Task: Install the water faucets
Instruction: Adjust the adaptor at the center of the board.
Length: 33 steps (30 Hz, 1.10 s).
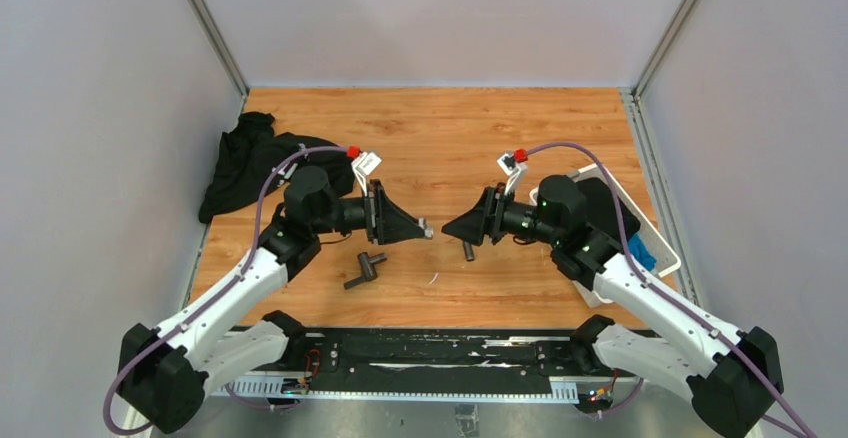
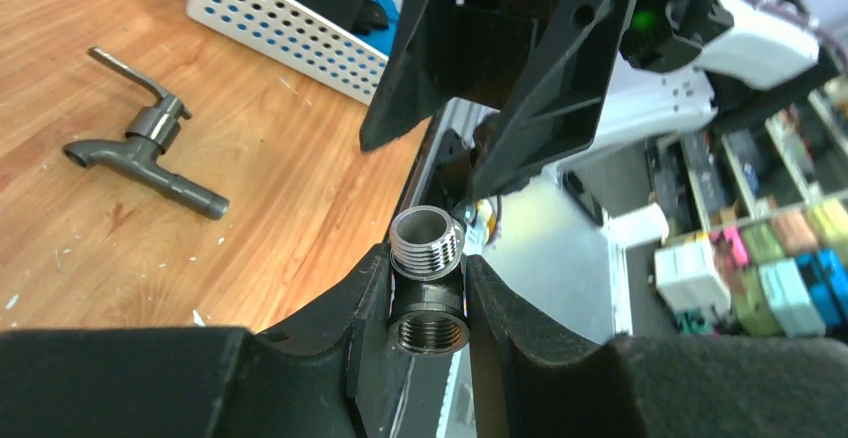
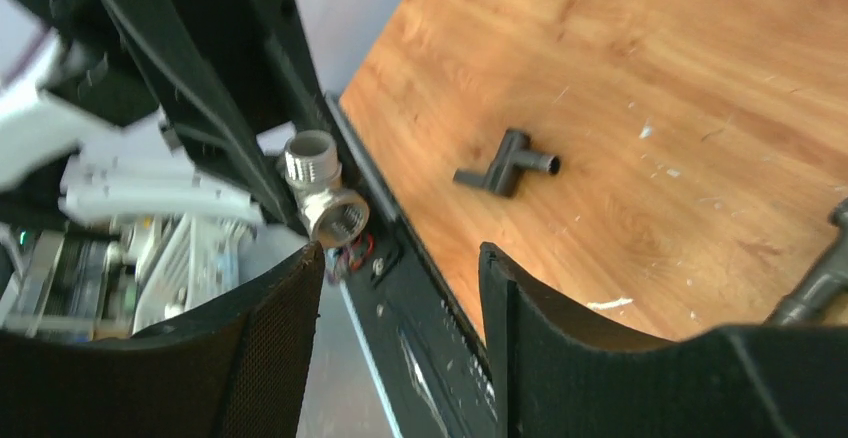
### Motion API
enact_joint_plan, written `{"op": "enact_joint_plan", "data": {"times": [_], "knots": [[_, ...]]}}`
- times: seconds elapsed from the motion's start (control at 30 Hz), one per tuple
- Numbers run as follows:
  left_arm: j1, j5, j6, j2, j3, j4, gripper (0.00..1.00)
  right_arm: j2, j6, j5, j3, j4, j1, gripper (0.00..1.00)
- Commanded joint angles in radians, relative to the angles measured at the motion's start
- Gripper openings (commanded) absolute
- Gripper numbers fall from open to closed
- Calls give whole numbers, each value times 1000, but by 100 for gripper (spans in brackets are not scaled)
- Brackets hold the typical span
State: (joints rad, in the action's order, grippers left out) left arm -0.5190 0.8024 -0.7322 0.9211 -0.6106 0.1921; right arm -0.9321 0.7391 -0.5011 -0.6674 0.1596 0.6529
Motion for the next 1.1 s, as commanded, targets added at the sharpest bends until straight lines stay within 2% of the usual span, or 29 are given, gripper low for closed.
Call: {"op": "enact_joint_plan", "data": {"times": [0.0, 0.13, 0.2, 0.27, 0.37, 0.53, 0.83, 1.07], "knots": [[2, 212, 241, 78, -129, -231, 0, -31, -119, -300, -2, -17, -13, 59], [2, 230, 275, 93, -161, -250, 0, -38, 104, -429, 118, 436, -13, 60], [2, 247, 280, 95, -167, -245, 0, -47, 174, -462, 146, 565, -13, 60], [2, 268, 281, 101, -173, -243, 0, -50, 179, -456, 146, 565, -13, 61], [2, 284, 272, 107, -177, -232, 0, -64, 121, -443, 114, 466, -7, 61], [2, 290, 242, 120, -173, -198, 0, -128, 97, -449, 64, 451, 41, 61], [2, 299, 234, 126, -170, -197, 0, -204, 118, -485, 43, 514, 69, 44], [2, 313, 232, 131, -172, -197, 0, -230, 120, -506, 32, 531, 85, 38]]}}
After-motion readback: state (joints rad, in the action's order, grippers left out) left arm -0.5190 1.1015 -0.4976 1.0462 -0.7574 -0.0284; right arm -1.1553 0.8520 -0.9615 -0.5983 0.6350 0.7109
